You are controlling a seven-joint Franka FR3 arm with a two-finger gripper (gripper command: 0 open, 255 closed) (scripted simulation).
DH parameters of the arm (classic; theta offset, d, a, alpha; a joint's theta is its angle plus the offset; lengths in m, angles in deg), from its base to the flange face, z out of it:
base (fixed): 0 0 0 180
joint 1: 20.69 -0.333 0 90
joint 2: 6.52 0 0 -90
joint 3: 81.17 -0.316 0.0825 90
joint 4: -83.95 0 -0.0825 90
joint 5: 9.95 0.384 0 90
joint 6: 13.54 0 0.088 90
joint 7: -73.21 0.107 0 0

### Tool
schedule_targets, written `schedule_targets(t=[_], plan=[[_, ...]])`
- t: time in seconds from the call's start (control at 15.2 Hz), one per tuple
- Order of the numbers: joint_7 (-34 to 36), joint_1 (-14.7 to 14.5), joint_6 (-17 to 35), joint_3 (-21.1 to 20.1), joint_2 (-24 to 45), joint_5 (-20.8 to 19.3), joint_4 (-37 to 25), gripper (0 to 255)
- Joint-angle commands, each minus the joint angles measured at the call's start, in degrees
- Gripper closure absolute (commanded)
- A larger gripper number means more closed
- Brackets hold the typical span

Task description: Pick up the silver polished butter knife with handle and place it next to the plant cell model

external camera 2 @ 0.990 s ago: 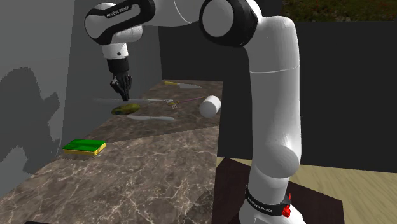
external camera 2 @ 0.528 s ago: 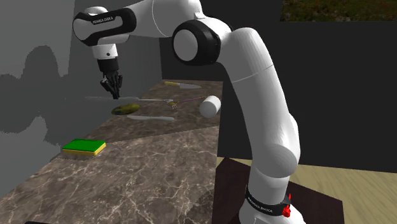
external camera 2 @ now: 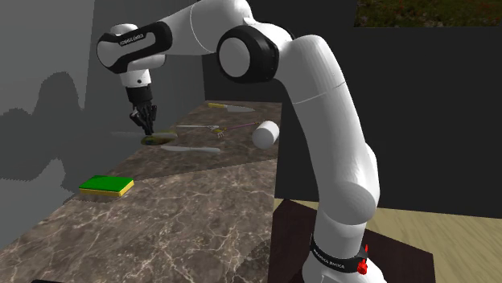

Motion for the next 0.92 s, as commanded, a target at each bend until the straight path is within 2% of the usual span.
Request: schedule_targets(t=[0.0, 0.86], plan=[[0.08, -0.10, 1.61, -0.05, 0.29, 0.03, 1.30, 255], [-0.04, -0.21, 10.67, -0.23, 2.10, 0.32, 8.57, 255]])
